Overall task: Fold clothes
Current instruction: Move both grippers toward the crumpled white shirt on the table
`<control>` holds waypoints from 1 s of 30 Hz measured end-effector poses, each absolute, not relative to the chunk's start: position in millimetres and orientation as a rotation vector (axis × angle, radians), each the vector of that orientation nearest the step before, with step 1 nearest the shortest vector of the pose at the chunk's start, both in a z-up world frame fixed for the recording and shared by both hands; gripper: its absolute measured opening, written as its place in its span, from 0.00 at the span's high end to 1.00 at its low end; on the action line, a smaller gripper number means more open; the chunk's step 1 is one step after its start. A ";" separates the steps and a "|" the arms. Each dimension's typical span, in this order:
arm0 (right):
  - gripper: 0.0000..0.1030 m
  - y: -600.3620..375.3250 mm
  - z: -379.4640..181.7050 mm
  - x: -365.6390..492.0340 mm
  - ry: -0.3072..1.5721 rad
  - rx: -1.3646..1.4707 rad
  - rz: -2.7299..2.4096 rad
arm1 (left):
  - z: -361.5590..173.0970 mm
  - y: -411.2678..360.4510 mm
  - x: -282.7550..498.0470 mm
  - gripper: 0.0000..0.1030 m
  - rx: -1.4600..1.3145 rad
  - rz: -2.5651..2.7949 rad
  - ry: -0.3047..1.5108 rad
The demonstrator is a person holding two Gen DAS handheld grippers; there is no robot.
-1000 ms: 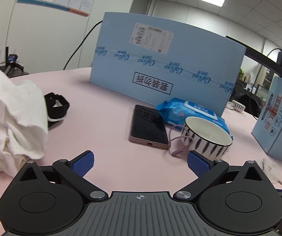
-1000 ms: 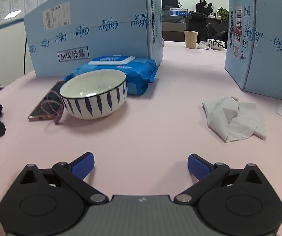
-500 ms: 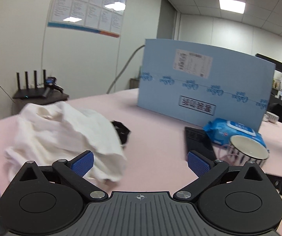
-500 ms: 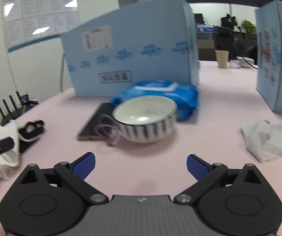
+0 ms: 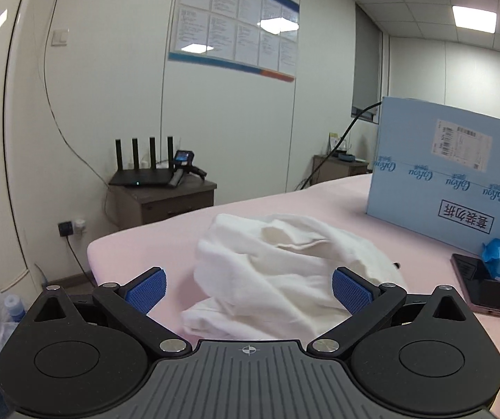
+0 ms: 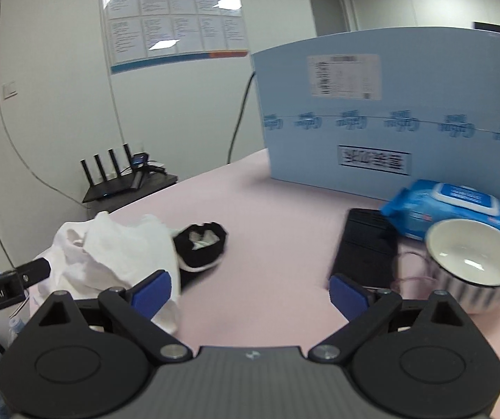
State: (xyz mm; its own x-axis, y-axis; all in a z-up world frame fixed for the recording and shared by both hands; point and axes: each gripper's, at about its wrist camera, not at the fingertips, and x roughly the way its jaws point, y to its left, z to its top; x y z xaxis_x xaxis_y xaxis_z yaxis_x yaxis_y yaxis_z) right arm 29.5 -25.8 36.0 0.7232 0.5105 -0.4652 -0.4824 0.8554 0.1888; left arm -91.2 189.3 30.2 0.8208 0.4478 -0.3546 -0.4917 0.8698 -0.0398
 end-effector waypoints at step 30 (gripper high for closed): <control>0.13 35.9 12.5 56.1 0.544 -0.043 0.734 | 14.1 233.4 -95.1 0.03 -0.147 0.477 0.396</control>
State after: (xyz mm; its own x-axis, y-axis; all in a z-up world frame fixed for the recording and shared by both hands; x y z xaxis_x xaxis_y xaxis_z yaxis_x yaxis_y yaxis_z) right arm 56.1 35.9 12.5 0.6107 0.6251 -0.4861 -0.6469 0.7479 0.1488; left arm -95.1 233.4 14.1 0.8140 0.4173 -0.4040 -0.4737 0.8795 -0.0458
